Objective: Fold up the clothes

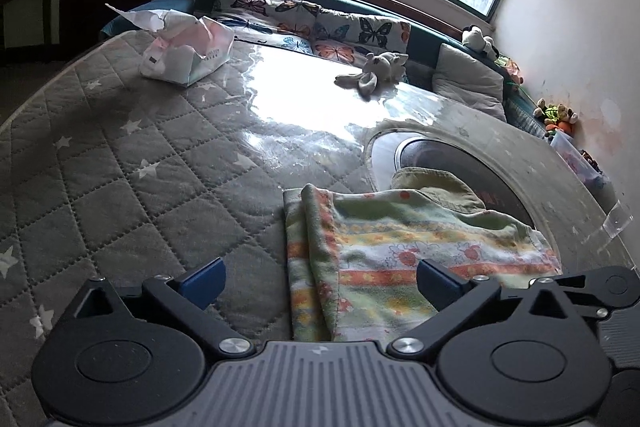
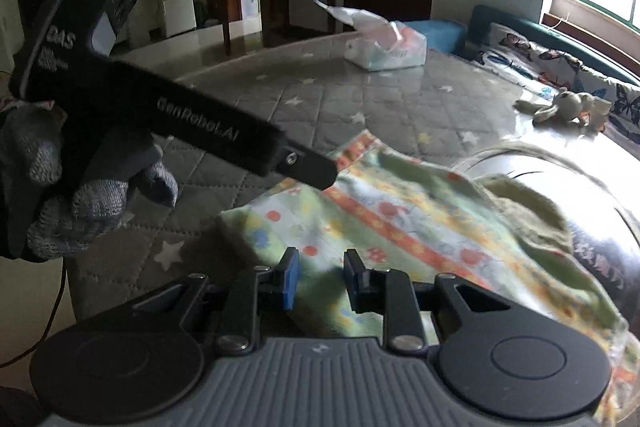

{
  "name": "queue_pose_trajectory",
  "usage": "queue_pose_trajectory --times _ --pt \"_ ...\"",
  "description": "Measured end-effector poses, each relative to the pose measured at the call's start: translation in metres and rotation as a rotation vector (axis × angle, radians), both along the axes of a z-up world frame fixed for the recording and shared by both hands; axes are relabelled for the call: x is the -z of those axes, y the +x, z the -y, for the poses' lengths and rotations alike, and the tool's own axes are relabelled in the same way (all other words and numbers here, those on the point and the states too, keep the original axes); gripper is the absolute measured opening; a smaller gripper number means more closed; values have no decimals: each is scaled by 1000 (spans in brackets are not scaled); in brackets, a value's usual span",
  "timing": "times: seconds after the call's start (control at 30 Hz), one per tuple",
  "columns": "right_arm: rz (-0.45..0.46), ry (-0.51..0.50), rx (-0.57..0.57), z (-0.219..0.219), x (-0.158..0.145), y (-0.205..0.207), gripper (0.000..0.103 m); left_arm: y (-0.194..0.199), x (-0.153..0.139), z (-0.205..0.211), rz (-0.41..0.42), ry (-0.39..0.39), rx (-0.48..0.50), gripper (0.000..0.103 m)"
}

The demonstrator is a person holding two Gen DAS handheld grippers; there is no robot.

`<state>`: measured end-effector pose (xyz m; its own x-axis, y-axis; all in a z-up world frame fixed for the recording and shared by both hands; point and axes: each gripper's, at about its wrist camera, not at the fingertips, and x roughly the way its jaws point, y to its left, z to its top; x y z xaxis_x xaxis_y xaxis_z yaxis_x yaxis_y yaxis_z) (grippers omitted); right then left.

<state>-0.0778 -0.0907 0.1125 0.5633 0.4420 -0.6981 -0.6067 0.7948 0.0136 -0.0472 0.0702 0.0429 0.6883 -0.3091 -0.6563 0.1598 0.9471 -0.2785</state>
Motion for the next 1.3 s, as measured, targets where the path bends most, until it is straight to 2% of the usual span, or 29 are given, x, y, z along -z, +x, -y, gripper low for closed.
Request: queue_pose_trajectory --times 0.1,0.23,0.47,0.7,0.87,0.97,1.03,1.1,1.3 --pt "8 3 -4 -1 -4 -2 26 1 0 -2 -3 -2 -9 103" --pt "17 4 -32 -6 -7 -5 36 4 1 -3 -13 13 -32 103" --pt "19 -17 -85 -22 -4 -8 37 8 0 -13 -33 8 -91 103" --pt "31 -53 -125 -37 0 -6 37 10 -2 -21 -50 -89 -111 103" --pt "46 -92 -148 -47 6 -6 37 12 1 -27 -93 -200 -142 103" --pt "51 -109 -141 -50 8 -6 32 11 1 -28 -107 -240 -147 103" --pt "53 -94 -135 -47 7 -6 18 11 2 -29 -118 -263 -154 103" --pt "49 -61 -126 -43 3 -5 12 12 4 -30 -135 -292 -163 102" --pt "69 19 -100 -28 -13 -5 9 15 11 -31 -188 -380 -191 102"
